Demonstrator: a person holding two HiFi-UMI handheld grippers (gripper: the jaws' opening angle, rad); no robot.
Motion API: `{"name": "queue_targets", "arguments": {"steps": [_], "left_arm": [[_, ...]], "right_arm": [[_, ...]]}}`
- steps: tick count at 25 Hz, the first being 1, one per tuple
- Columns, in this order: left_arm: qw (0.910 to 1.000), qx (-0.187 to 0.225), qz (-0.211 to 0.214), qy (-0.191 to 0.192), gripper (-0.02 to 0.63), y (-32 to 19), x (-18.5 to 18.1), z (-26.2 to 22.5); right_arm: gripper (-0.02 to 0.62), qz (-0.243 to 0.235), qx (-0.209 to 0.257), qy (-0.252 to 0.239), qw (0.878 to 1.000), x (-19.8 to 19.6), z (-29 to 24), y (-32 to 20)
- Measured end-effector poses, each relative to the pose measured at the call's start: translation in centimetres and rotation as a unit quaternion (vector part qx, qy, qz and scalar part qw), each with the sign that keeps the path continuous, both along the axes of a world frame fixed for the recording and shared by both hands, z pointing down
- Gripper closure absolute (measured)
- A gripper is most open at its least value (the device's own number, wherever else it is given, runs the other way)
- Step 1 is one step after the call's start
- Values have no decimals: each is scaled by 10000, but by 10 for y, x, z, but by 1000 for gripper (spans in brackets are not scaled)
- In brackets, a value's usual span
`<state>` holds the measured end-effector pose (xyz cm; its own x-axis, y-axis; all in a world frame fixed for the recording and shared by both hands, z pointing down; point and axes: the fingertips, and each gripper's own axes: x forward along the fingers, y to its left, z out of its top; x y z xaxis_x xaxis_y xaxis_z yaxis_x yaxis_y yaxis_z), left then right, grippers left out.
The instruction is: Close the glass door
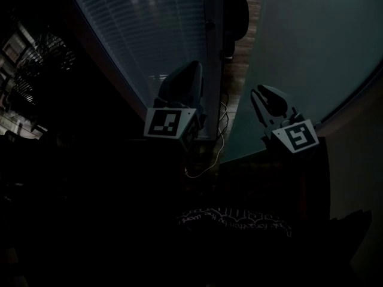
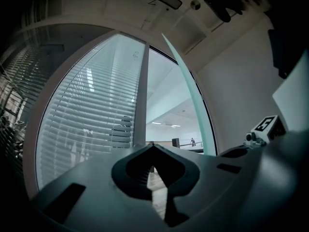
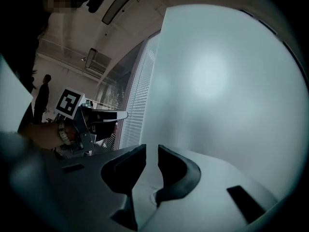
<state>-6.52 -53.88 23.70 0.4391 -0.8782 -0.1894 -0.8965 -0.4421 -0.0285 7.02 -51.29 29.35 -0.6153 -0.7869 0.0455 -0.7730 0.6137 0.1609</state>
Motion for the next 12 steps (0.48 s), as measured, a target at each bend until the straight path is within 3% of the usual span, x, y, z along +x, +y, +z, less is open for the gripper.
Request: {"name": "queue_targets", "arguments": {"steps": [12], "left_arm": [[9999,-45,83,-71,604,-63,-20,8]], "right_arm": [[517,193,48,9,9998,-16,7,-78]]}}
